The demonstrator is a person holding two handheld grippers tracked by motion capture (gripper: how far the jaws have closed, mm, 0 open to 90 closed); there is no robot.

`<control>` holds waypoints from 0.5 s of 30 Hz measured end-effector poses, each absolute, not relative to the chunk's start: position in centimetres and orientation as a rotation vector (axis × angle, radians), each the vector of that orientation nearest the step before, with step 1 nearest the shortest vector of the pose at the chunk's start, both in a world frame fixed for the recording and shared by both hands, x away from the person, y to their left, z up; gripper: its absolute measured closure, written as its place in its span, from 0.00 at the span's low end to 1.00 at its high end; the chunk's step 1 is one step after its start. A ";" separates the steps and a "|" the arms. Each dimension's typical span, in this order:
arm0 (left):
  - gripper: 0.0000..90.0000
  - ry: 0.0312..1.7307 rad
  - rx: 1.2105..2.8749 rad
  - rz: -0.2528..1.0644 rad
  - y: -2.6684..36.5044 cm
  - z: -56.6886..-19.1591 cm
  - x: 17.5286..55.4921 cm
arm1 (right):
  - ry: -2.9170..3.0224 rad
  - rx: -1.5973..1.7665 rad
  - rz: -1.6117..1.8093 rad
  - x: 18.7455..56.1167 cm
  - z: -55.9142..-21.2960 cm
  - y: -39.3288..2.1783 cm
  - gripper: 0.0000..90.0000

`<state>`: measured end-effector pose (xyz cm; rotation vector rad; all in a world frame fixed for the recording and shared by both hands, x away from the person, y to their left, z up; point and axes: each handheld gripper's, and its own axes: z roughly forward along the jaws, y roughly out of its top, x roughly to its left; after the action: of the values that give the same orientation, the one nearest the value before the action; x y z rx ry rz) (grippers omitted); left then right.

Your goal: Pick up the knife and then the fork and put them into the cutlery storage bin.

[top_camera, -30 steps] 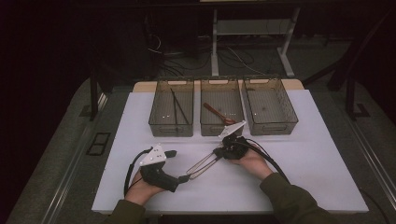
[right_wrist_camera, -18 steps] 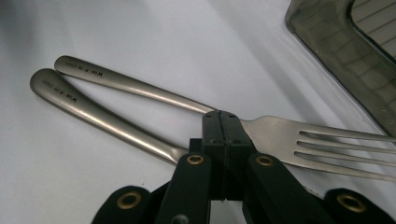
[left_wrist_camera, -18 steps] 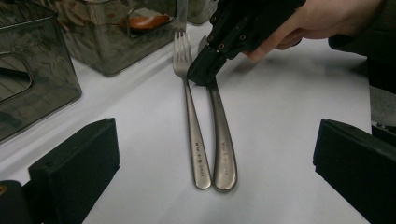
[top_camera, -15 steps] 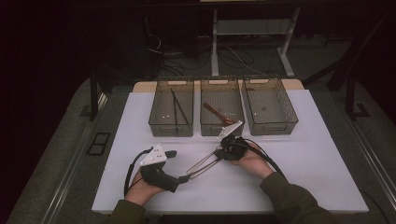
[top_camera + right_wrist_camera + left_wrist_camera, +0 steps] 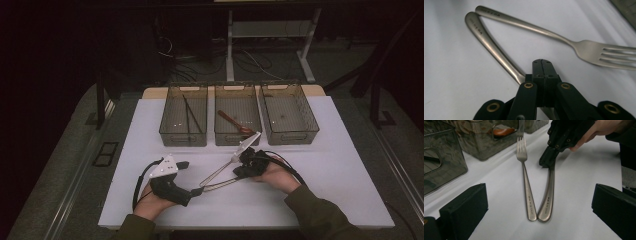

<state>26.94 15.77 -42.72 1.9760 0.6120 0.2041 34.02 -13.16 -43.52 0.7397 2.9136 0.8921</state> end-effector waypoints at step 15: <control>0.00 0.611 1.973 0.206 15.8 -42.7 26.9 | 3.021 0.645 0.851 31.8 -43.3 -14.3 0.99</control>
<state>26.88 15.77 -42.67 1.9725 0.6114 0.2057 31.79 -14.31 -43.34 0.6445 3.0210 0.8511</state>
